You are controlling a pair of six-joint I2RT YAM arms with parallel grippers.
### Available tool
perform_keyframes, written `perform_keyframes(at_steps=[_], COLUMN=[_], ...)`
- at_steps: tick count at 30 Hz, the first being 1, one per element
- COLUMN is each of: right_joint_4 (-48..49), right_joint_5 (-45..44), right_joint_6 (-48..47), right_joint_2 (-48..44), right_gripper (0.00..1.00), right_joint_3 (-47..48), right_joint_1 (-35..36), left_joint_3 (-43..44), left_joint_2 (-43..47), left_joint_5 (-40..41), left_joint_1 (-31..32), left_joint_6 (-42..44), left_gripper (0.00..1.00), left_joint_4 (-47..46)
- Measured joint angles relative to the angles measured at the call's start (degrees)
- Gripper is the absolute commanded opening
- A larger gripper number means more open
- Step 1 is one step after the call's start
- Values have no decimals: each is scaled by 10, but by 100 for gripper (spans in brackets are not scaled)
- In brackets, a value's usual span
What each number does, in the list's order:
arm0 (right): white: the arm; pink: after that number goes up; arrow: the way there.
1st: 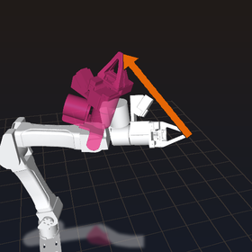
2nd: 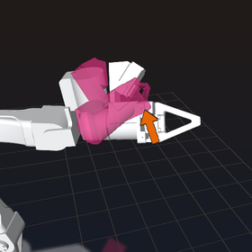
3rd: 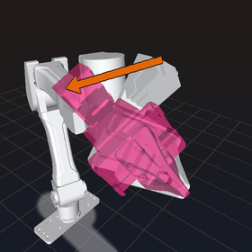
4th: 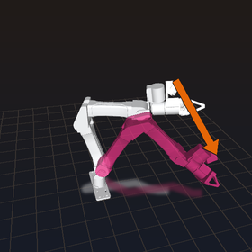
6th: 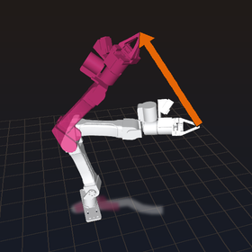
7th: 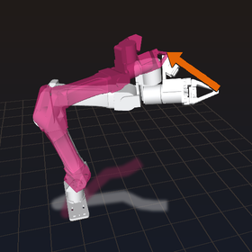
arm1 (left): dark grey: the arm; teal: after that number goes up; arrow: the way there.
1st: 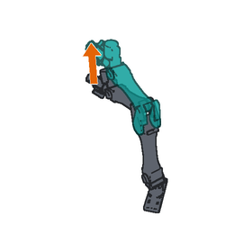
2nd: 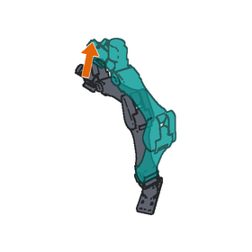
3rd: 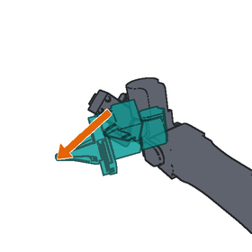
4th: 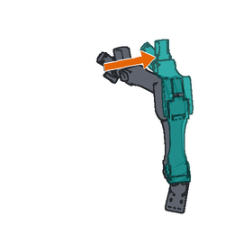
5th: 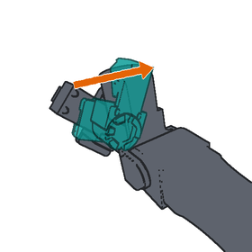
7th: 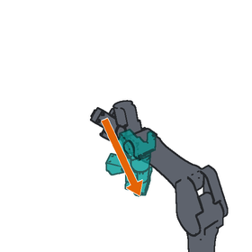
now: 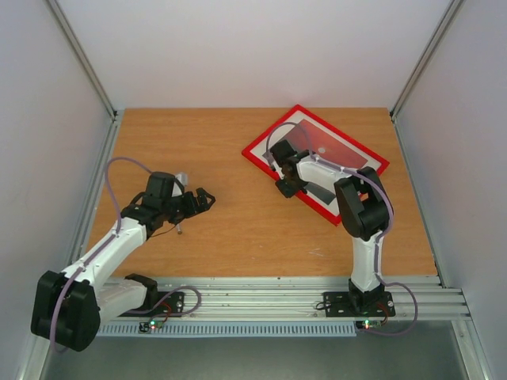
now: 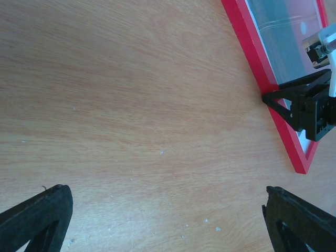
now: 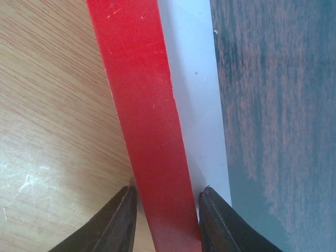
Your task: Take the photo out of the frame
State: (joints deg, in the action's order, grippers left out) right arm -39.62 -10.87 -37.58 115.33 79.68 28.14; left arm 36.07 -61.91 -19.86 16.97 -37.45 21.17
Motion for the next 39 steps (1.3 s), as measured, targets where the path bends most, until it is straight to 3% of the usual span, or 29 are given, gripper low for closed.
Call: perform_keyframes(at_steps=[8,20,26,31,39], right_joint_4=[-24,-88,-95,-96,-97], right_joint_5=[-4,83,113,78,16], right_joint_6=[11,134,162,164,170], right_joint_2=[12,69,77,54,-87], right_gripper=[34,42,50,60,66], right_joint_3=[31,195,225,176,-11], right_joint_1=[37,127,150,142,102], left_joint_3=[-5,-24,-39,-49,-64], left_joint_2=[-5,-3,5,14,13], left_joint_5=[-1,-2,-3,-5,-18], left_joint_1=[0,0,0,0,7], left_joint_6=[0,-2,-9,-16,-28], left_gripper=[100,99,99,99,99], left_joint_4=[-5,-15,-17,-19,-40])
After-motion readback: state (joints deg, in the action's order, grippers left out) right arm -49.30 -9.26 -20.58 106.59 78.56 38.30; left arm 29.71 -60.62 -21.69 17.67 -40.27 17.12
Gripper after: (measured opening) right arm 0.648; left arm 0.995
